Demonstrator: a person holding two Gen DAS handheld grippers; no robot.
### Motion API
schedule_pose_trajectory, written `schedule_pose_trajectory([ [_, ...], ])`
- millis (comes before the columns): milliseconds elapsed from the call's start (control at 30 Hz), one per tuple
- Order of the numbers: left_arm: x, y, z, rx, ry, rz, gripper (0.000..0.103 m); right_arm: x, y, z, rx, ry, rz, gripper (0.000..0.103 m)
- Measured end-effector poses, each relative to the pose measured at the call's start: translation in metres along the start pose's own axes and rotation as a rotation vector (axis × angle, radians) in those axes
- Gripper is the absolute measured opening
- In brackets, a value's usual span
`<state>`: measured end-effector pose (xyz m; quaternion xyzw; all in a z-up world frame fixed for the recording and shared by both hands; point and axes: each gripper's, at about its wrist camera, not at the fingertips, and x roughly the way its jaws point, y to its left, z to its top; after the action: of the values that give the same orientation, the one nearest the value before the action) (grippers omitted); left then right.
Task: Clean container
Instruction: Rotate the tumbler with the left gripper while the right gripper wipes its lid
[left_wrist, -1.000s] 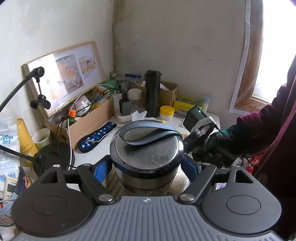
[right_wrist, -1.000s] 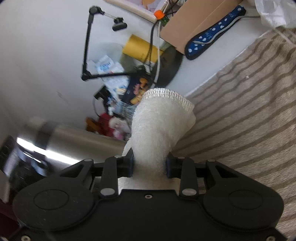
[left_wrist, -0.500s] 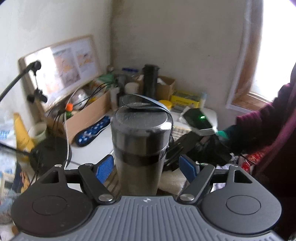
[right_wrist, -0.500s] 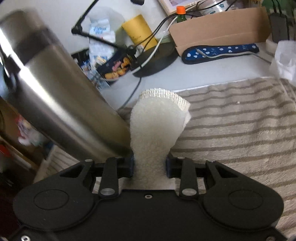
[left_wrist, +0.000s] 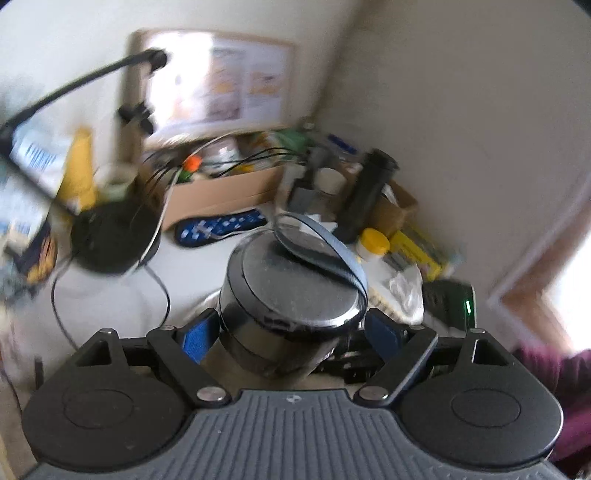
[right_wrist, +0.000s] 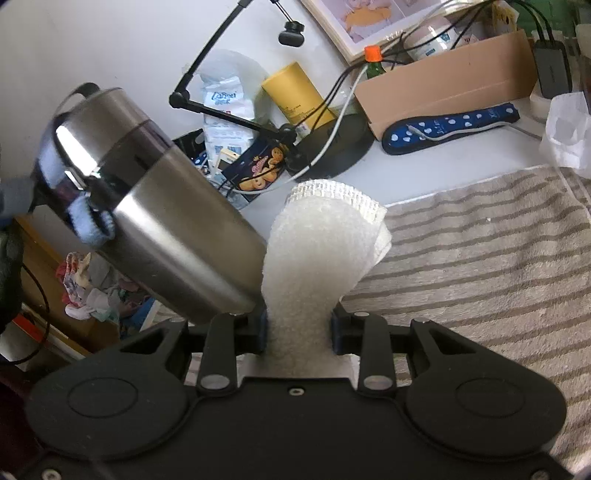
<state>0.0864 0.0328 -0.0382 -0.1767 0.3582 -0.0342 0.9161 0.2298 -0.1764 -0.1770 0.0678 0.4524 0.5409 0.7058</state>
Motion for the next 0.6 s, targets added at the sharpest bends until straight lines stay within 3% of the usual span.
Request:
schedule_pose_trajectory([
  [133,0.004,-0.001,0.001,-0.016,-0.005,0.043,0.087,-0.004,0.006,-0.004,0.009,-0.006,0.016,0.030],
  [333,0.004,0.006,0.000,0.022,-0.035,0.033,0.087,-0.003,0.012,-0.003,-0.020,0.005,0.037,0.030],
  [433,0.004,0.009,0.001,0.083,-0.032,-0.003,0.086,-0.008,0.010,0.004,-0.020,-0.009,0.055,0.030],
  [600,0.003,0.017,0.000,0.213,-0.025,-0.104,0.085,-0.024,-0.002,0.022,0.080,-0.060,0.191,0.030],
])
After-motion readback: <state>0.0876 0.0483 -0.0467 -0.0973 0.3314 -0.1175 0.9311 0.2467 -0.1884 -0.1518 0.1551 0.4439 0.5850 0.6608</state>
